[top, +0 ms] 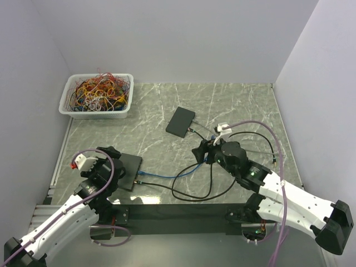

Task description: Insert the plug into the switch port

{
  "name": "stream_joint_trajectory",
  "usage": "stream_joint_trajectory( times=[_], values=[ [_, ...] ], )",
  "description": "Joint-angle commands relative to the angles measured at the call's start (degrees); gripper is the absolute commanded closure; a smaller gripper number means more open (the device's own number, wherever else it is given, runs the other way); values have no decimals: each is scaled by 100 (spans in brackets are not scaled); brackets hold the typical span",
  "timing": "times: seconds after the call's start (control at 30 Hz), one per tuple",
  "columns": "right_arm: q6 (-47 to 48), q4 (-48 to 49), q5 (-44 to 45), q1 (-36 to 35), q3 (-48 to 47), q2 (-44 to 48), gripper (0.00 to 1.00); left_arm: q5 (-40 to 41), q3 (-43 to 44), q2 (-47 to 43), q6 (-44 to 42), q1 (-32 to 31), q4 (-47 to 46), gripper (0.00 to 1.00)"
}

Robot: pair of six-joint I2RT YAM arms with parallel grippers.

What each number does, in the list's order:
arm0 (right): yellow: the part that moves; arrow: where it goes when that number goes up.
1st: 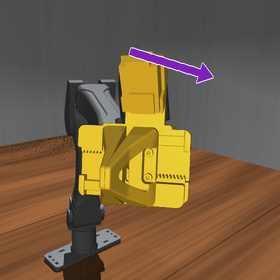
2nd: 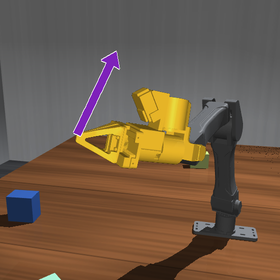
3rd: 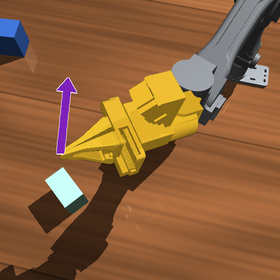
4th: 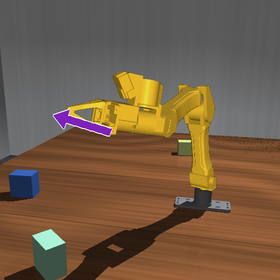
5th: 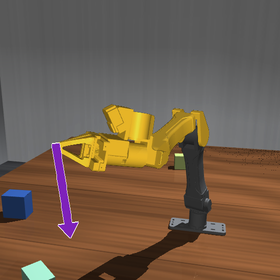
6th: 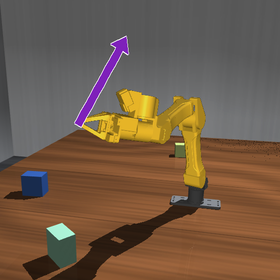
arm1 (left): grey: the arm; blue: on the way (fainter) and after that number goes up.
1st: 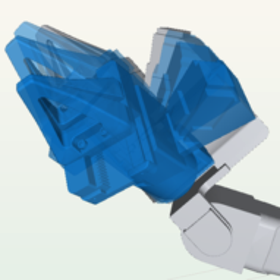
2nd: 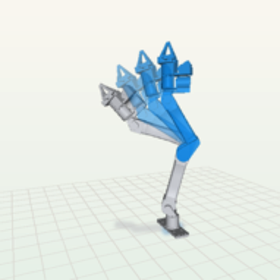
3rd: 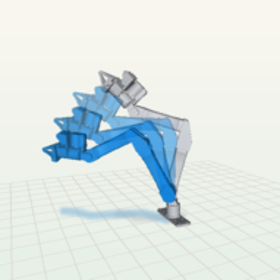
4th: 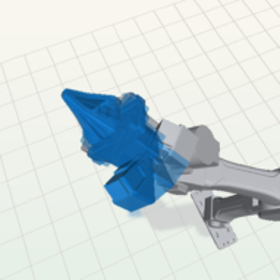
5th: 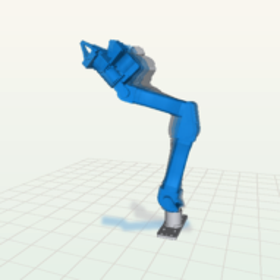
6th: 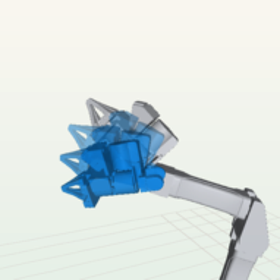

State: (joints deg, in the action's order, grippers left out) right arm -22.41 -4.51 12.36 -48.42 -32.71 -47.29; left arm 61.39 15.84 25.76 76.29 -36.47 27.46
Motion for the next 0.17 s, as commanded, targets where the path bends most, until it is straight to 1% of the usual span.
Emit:
stream_joint_trajectory(
  times=[0.0,0.13],
  values=[
    [61,442,-84,-36,255,342,25,128,16,8,26,-18,-57,1],
    [71,443,-216,-36,247,422,23,102,7,8,-53,-18,-118,1]
  ],
)
